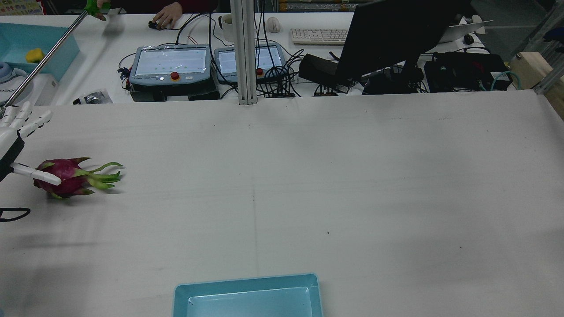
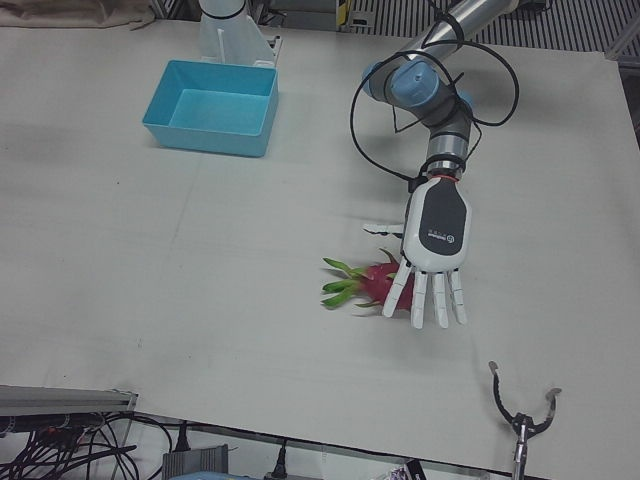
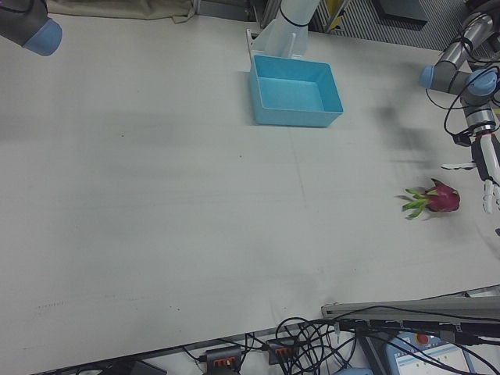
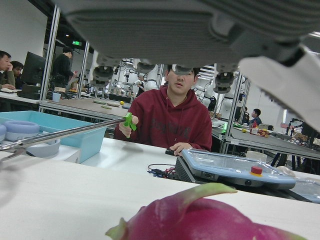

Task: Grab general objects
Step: 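Move the left hand down over the pink dragon fruit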

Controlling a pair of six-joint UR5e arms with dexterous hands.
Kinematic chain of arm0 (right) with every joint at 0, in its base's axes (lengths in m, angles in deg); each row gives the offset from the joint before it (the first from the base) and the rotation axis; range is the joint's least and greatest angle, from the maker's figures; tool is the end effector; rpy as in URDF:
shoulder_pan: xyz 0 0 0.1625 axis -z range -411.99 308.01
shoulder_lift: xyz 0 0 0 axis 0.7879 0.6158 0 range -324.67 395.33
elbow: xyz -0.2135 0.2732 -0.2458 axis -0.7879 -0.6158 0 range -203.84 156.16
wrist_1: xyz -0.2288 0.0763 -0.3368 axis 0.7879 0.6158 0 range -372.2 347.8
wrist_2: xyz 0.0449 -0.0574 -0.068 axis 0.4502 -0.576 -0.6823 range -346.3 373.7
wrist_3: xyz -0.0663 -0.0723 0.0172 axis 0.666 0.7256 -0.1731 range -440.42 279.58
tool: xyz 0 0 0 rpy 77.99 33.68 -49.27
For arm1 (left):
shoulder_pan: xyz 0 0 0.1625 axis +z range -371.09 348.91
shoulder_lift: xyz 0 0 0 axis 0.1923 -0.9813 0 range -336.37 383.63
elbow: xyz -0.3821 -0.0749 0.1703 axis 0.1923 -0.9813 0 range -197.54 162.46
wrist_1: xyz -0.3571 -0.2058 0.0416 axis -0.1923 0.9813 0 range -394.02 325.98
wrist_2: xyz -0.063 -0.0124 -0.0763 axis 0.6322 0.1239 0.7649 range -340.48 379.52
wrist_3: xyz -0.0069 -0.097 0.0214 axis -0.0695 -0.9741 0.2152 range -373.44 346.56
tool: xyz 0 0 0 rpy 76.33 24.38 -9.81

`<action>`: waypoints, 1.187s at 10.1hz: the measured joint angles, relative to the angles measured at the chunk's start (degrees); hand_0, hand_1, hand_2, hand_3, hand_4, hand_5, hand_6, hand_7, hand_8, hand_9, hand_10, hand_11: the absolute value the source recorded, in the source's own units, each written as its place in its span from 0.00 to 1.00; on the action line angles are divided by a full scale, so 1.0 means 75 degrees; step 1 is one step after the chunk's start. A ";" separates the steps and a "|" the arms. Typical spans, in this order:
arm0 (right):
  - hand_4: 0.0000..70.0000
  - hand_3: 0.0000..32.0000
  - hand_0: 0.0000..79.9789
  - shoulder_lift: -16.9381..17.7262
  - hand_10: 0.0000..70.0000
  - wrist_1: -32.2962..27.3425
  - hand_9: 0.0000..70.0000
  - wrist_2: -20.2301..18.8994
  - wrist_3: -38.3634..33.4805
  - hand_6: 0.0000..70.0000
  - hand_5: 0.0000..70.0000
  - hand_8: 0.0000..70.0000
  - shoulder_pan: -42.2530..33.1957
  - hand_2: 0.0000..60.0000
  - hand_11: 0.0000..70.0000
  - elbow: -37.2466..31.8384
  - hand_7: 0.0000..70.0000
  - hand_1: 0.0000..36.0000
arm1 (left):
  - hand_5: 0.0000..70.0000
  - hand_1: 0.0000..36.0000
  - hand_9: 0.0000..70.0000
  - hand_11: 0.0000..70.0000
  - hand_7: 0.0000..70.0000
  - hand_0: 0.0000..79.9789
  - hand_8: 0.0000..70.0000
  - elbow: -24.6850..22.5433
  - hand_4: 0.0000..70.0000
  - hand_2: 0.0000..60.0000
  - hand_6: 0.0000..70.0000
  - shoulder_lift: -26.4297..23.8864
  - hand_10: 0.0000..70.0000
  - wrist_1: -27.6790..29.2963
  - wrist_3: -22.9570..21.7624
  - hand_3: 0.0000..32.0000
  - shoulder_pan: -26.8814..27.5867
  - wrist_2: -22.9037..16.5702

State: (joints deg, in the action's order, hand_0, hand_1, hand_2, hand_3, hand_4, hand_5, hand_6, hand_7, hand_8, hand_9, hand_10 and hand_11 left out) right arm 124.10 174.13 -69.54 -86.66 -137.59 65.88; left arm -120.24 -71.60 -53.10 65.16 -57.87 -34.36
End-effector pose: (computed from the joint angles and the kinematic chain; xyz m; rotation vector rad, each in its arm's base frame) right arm 0.1069 -0.5001 0.6895 0.0575 2.0482 -2.2436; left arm 0.1957 -0.4888 0.5663 1.0045 1.3779 -1.2636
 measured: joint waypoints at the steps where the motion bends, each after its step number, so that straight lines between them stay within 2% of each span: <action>1: 0.00 0.00 0.00 0.0000 0.00 0.0000 0.00 0.0000 0.0000 0.00 0.00 0.00 0.0000 0.00 0.00 -0.0003 0.00 0.00 | 0.00 0.13 0.00 0.00 0.00 0.51 0.00 0.0124 0.00 0.00 0.00 0.0001 0.00 0.0011 0.0059 1.00 0.0014 0.0001; 4: 0.00 0.00 0.00 0.0000 0.00 0.0000 0.00 0.0000 0.0000 0.00 0.00 0.00 0.0000 0.00 0.00 -0.0007 0.00 0.00 | 0.00 0.25 0.00 0.00 0.00 0.57 0.00 0.0510 0.00 0.00 0.00 -0.0001 0.00 0.0063 0.0099 1.00 0.0719 0.0305; 7: 0.00 0.00 0.00 0.0000 0.00 0.0000 0.00 0.0000 0.0000 0.00 0.00 0.00 0.0000 0.00 0.00 -0.0005 0.00 0.00 | 0.02 0.25 0.00 0.00 0.00 0.57 0.00 0.0834 0.00 0.00 0.00 -0.0066 0.00 0.0139 0.0063 1.00 0.1458 0.0808; 10: 0.00 0.00 0.00 0.0000 0.00 0.0000 0.00 0.0000 0.0000 0.00 0.00 0.00 0.0000 0.00 0.00 -0.0002 0.00 0.00 | 0.06 0.27 0.00 0.03 0.00 0.57 0.00 0.0885 0.00 0.00 0.00 -0.0298 0.01 -0.0290 -0.0125 1.00 0.1588 0.0968; 12: 0.00 0.00 0.00 0.0000 0.00 0.0000 0.00 0.0000 0.0000 0.00 0.00 0.00 0.0000 0.00 0.00 0.0001 0.00 0.00 | 0.03 0.24 0.00 0.07 0.00 0.55 0.00 0.0878 0.00 0.00 0.00 -0.0400 0.03 -0.0742 -0.0715 1.00 0.1461 0.0963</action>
State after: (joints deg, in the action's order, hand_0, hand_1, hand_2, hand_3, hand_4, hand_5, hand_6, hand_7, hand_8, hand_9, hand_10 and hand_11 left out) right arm 124.10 174.13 -69.54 -86.66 -137.59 65.88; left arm -113.65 -74.59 -58.66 59.80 -46.91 -27.13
